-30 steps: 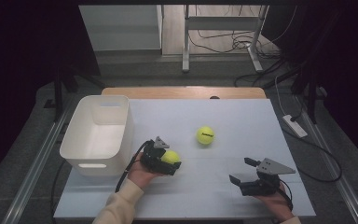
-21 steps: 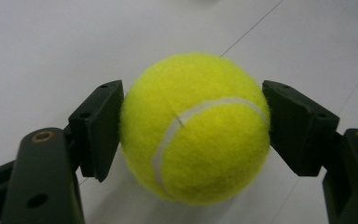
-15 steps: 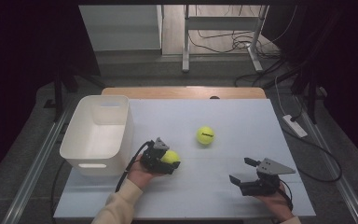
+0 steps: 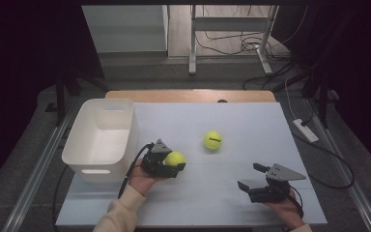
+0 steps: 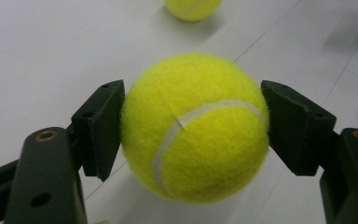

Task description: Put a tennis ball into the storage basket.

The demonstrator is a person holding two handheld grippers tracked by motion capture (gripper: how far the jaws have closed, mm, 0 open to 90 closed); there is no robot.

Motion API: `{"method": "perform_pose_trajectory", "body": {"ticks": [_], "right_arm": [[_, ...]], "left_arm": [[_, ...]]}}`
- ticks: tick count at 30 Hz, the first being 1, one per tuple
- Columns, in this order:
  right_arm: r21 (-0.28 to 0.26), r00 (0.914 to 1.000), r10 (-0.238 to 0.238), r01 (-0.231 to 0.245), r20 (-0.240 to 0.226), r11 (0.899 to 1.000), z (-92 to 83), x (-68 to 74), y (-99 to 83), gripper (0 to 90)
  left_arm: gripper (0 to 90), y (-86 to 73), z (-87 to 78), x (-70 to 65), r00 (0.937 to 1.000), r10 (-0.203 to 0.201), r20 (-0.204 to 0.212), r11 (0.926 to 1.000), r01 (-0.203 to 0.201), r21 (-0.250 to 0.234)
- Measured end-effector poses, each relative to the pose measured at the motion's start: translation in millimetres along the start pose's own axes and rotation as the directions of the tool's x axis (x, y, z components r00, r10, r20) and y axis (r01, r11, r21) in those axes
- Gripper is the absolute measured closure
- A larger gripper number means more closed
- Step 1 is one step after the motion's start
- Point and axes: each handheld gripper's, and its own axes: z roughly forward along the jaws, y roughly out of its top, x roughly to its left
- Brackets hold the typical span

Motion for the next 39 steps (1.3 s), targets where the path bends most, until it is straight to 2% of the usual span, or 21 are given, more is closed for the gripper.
{"method": "perform_pose_trajectory", "body": {"ticks": [11, 27, 29, 31, 34, 39], "right_arm": [[-0.001, 1.0000, 0.001, -0.001, 0.002, 1.000, -0.2, 0.0, 0.1, 8.7], [-0.012, 0.9999, 0.016, -0.016, 0.002, 1.000, -1.2, -1.1, 0.4, 8.8], [-0.012, 0.9999, 0.015, -0.015, 0.002, 1.000, -1.2, -1.0, 0.5, 8.8], [-0.014, 0.9999, 0.014, -0.014, 0.001, 1.000, -1.1, -0.7, 0.5, 8.8], [-0.015, 0.9999, 0.013, -0.013, 0.001, 1.000, -1.2, -0.7, 0.5, 8.8], [-0.015, 0.9999, 0.012, -0.012, 0.002, 1.000, -1.0, -0.8, 0.4, 8.9]], "left_arm": [[26.6, 6.0, -20.2, 1.8, 0.9996, -0.009, 0.029, 0.9974, 0.011, -0.071], [26.7, 12.1, -45.4, -0.1, 0.9992, 0.004, 0.039, 0.9846, 0.003, -0.175], [26.6, 12.1, -49.2, 0.0, 0.9979, -0.006, 0.064, 0.9810, 0.019, -0.193], [26.6, 12.0, -54.5, -0.1, 0.9952, -0.016, 0.096, 0.9739, 0.038, -0.224], [26.7, 12.4, -59.1, -0.7, 0.9961, -0.014, 0.087, 0.9709, 0.035, -0.237], [26.6, 13.6, -70.9, -0.3, 0.9963, -0.020, 0.084, 0.9591, 0.043, -0.280]]}}
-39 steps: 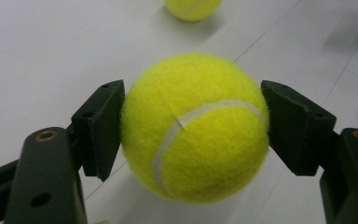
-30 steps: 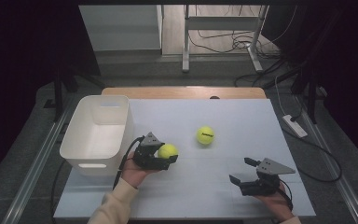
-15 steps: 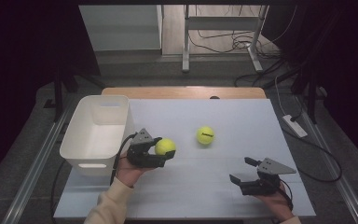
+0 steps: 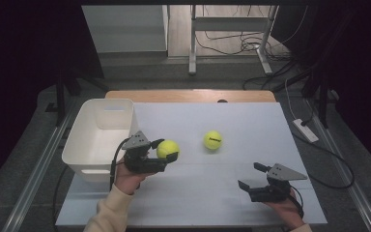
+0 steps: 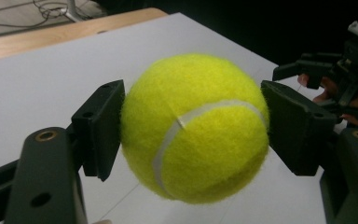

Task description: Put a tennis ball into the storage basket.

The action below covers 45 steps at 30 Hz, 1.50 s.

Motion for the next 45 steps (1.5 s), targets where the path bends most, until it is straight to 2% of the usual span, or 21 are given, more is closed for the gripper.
{"method": "perform_pose_trajectory", "body": {"ticks": [15, 23, 45], "right_arm": [[0.003, 1.0000, -0.008, 0.008, 0.001, 1.000, 0.5, 0.2, -0.2, 8.9], [0.008, 0.9999, -0.011, 0.011, 0.003, 1.000, 1.3, 0.5, -0.4, 8.9], [0.008, 0.9999, -0.012, 0.012, 0.004, 1.000, 1.2, 0.4, -0.3, 8.9]], "left_arm": [[26.6, 7.4, -21.7, -3.7, 0.9992, 0.019, -0.036, 0.9949, -0.022, -0.099], [26.7, 10.7, -30.9, -6.1, 0.9970, 0.047, -0.062, 0.9906, -0.054, -0.126], [26.7, 14.8, -54.3, -0.9, 0.9937, 0.040, -0.105, 0.9778, -0.060, -0.201]]}}
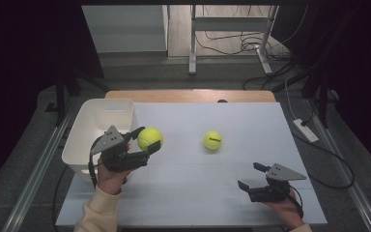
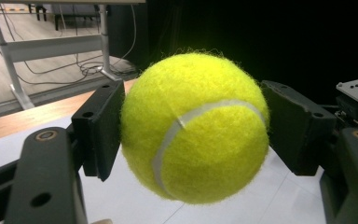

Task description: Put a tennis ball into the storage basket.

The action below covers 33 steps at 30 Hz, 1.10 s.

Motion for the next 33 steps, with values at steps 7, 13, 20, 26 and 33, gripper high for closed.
{"method": "perform_pose_trajectory", "body": {"ticks": [7, 13, 20, 26, 33], "right_arm": [[-0.002, 1.0000, 0.001, -0.001, 0.001, 1.000, -0.3, 0.0, 0.1, 8.9], [0.001, 1.0000, 0.006, -0.006, 0.002, 1.000, 0.1, -0.4, 0.2, 9.0], [-0.015, 0.9997, 0.023, -0.023, 0.004, 1.000, -1.6, -3.3, -0.5, 9.0], [-0.020, 0.9997, 0.023, -0.023, -0.003, 1.000, -1.6, -3.3, -0.6, 9.0], [-0.020, 0.9996, 0.028, -0.028, -0.002, 0.999, -2.2, -2.6, -0.7, 9.1]], "left_arm": [[26.7, 1.0, -4.3, 4.6, 0.9997, -0.009, -0.021, 0.9998, 0.009, -0.016], [26.7, 1.8, -2.7, 6.1, 0.9991, -0.018, -0.039, 0.9998, 0.017, -0.013], [26.7, 2.0, -2.9, 10.6, 0.9970, -0.036, -0.069, 0.9992, 0.035, -0.019], [26.7, 6.4, -0.6, 17.9, 0.9944, -0.044, -0.096, 0.9990, 0.043, -0.006], [26.6, 10.6, -1.4, 29.2, 0.9902, -0.054, -0.129, 0.9984, 0.056, 0.011]]}}
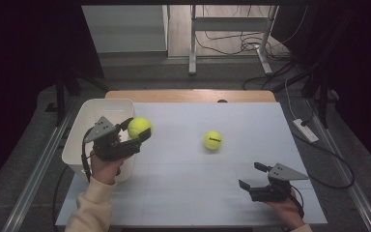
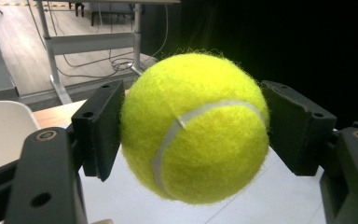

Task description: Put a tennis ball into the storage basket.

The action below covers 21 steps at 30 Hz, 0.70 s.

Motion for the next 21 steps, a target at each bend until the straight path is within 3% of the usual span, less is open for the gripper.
{"method": "perform_pose_trajectory", "body": {"ticks": [9, 21], "right_arm": [[-0.007, 1.0000, 0.003, -0.003, -0.007, 1.000, 0.0, 1.2, -0.1, 9.1], [0.002, 1.0000, 0.007, -0.007, 0.006, 1.000, 0.3, 0.4, -0.7, 9.3]], "left_arm": [[26.6, 6.0, -5.5, 16.8, 0.9985, -0.052, -0.017, 0.9987, 0.052, -0.001], [26.7, 13.0, -2.1, 25.8, 0.9980, -0.045, -0.044, 0.9988, 0.046, 0.019]]}}
